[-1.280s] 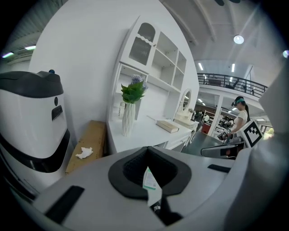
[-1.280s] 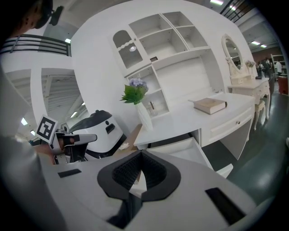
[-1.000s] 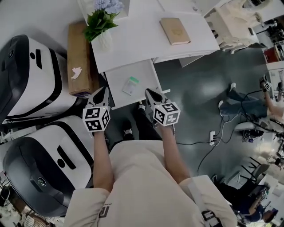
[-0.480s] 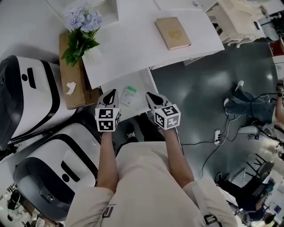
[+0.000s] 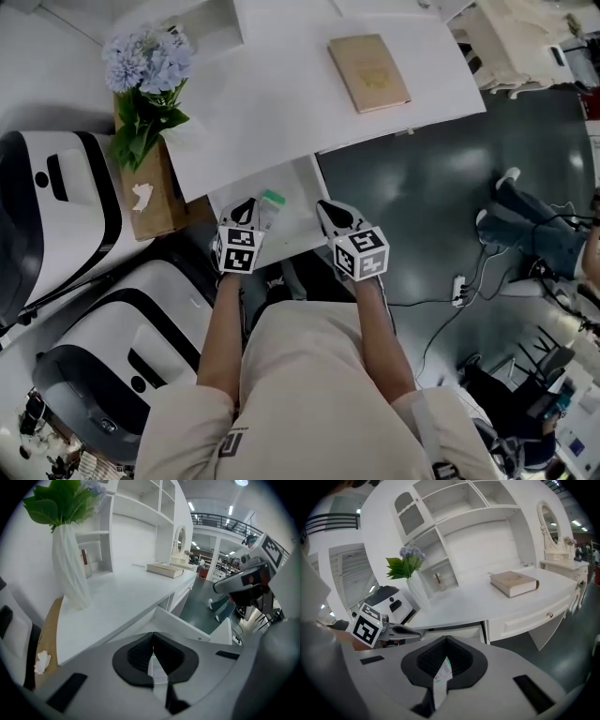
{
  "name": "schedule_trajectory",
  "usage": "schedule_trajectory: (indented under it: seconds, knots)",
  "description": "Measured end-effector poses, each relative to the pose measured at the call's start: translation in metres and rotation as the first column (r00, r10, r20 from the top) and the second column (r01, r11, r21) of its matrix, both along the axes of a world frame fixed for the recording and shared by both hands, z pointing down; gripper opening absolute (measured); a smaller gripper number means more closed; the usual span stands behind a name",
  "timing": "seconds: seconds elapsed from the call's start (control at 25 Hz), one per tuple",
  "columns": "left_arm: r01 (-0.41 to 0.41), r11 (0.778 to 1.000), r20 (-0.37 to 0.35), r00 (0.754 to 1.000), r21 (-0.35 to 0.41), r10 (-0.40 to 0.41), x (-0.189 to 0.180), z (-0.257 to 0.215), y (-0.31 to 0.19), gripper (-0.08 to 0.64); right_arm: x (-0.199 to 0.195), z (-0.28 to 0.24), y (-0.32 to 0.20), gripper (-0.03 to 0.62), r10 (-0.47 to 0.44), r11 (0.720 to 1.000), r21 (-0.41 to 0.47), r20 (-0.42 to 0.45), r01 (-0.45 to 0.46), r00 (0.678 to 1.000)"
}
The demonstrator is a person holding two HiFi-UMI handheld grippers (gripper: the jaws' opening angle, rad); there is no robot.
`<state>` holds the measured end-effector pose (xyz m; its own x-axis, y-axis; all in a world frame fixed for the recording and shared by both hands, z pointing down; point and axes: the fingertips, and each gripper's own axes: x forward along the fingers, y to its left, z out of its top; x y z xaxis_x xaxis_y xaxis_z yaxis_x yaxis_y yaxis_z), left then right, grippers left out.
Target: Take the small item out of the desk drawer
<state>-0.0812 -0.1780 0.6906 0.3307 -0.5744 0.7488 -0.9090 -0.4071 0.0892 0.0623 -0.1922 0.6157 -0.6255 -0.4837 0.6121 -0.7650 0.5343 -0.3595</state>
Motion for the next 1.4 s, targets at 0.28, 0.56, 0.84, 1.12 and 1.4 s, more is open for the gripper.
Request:
schedule_trajectory:
  seconds: [0.28,0.56,0.84,1.12,1.4]
  knots:
    - [0.051,0.995,-0.004,0.999,-0.090,-0.052,0.006,0.045,0.000,0.017,-0.006,0.020,-0.005,0.025,-0.039,0.998,-0.045,-0.051,0.037,0.998]
    - [0.068,0.987,-0.026,0.997,-0.146,-0.073,0.005,0.077,0.010,0.024,-0.019,0.032,-0.004,0.025,-0.117,0.991,-0.070,-0.074,0.112,0.990]
    - [0.043,0.977,-0.023,0.999,-0.209,-0.049,0.007,0.108,0.012,0.103,-0.020,0.046,-0.009,0.025,-0.154,0.984,-0.098,-0.090,0.145,0.984]
    - [0.007,0.962,-0.027,1.000,-0.272,-0.015,0.019,0.141,0.009,0.159,-0.034,0.051,-0.003,0.025,-0.205,0.974,-0.117,-0.094,0.194,0.974]
    - [-0.051,0.940,0.016,0.998,-0.336,0.060,0.026,0.169,0.022,0.244,-0.037,0.057,0.002,0.025,-0.231,0.968,-0.126,-0.092,0.219,0.969]
